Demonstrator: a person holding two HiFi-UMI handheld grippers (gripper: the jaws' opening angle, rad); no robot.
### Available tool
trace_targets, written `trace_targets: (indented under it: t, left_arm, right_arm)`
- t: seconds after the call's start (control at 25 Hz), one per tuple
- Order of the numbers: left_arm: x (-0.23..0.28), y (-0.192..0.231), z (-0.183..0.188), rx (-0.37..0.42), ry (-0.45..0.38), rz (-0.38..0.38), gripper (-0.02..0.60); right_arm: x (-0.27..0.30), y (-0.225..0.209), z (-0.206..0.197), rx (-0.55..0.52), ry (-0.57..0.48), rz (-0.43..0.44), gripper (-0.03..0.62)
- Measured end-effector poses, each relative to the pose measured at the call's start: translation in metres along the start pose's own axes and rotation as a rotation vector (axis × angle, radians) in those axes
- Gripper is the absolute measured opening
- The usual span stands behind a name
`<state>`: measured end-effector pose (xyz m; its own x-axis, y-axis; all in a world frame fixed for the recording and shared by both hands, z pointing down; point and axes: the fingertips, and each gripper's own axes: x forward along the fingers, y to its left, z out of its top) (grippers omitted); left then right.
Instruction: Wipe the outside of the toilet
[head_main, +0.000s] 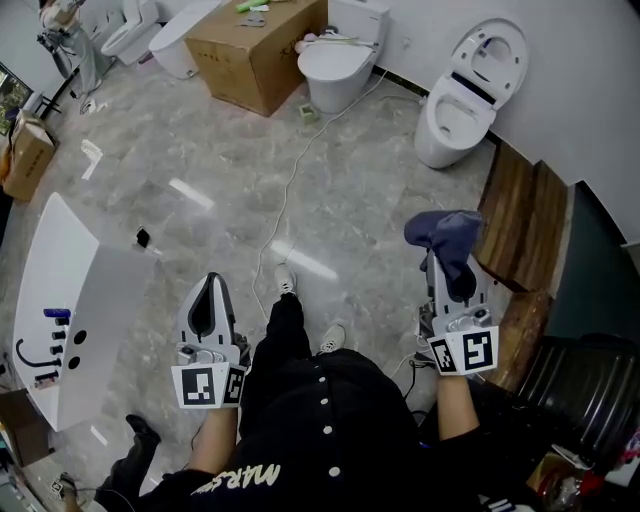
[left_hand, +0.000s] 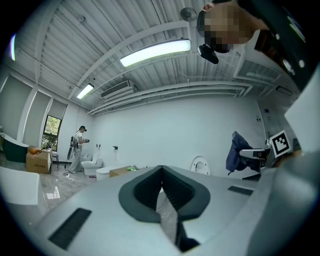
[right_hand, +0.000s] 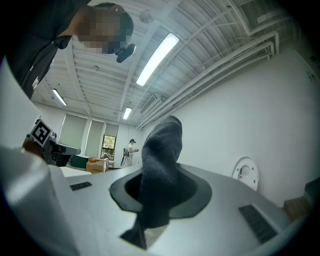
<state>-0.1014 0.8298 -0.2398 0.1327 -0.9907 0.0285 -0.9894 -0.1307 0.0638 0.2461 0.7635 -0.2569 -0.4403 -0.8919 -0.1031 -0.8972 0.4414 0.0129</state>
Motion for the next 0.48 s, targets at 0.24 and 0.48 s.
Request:
trace_targets:
  t: [0.24,0.48]
  left_arm:
    - [0.055,0.023,-0.009,-0.011,-0.010,-0.030,0.009]
    - [0.142,0.060,0.001,-0.024,-0.026,-0.070,0.009]
  right_arm:
    - [0.046,-0.006,-0.007,-0.027,-0.009,-0.020,0.078]
    - [0.122,-0.022,-0.010,-0.044,0.001,-0.070,0.078]
